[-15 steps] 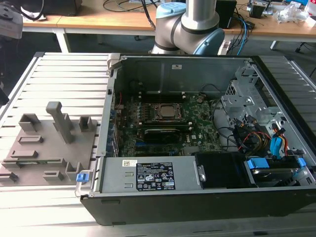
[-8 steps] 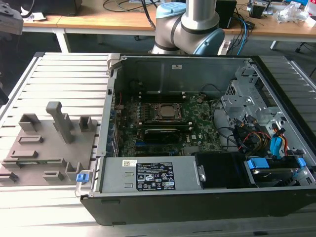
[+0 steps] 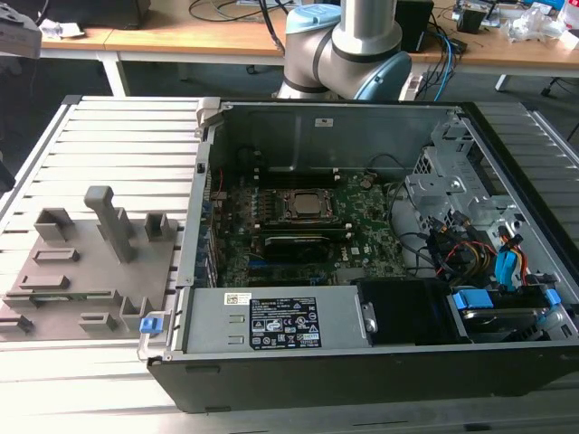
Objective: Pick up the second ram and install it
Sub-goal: 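Pick up the second ram and move it above second insertion slot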
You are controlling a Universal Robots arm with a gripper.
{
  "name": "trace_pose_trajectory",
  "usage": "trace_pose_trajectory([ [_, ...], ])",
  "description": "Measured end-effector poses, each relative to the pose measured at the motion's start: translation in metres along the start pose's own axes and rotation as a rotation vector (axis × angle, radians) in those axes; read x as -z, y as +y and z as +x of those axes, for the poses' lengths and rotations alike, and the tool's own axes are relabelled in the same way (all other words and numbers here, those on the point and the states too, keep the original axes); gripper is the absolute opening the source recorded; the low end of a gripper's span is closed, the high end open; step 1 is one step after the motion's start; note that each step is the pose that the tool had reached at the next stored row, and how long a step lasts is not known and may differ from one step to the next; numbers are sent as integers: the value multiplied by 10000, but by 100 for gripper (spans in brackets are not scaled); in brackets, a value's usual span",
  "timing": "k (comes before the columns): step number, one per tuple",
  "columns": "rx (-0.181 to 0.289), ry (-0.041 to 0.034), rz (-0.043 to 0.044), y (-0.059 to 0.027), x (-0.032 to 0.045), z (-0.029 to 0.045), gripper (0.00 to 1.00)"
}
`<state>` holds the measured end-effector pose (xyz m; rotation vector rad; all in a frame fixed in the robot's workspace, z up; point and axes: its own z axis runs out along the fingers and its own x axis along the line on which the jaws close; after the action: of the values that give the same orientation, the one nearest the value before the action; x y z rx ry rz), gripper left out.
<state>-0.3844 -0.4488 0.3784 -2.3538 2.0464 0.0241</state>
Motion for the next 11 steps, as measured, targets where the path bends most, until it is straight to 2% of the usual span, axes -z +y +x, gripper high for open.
trace_pose_trajectory([
  [4,773,-5,-21,0,0,0,11],
  [9,1502,-10,-40,0,0,0,11],
  [11,1628,-11,-43,0,0,0,11],
])
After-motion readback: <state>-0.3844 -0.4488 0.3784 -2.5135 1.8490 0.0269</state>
